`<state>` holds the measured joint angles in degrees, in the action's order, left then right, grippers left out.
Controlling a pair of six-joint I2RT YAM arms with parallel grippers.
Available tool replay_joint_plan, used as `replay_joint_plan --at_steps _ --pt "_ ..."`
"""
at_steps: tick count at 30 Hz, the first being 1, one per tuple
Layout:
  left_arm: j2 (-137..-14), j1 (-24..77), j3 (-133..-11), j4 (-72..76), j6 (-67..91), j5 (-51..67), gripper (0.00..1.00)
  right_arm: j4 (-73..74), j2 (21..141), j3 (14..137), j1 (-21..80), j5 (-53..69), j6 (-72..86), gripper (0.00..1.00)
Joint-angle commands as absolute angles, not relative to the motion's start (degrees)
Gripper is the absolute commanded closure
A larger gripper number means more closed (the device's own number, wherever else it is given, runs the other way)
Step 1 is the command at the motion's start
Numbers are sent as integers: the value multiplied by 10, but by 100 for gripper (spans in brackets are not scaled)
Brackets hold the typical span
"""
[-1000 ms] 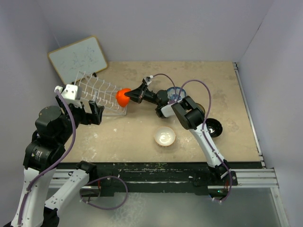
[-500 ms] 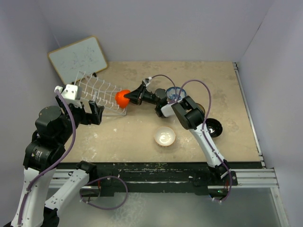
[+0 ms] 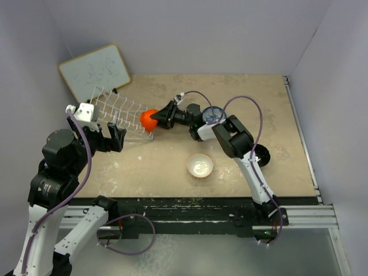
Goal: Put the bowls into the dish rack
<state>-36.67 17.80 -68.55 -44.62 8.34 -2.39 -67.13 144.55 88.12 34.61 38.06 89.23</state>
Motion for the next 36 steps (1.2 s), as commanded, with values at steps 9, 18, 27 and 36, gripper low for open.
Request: replay_joint_plan --at_steps 9,18,27,36 --pt "-359 180 -693 -431 82 -28 1 -595 1327 827 348 348 795 32" --pt "-358 180 -689 -425 98 -31 1 -550 1271 767 347 339 746 26" --pt "-363 181 -677 -404 111 -38 1 -342 1107 693 350 252 571 9" --pt "-366 181 -674 -396 110 -35 1 -42 988 669 346 133 328 0"
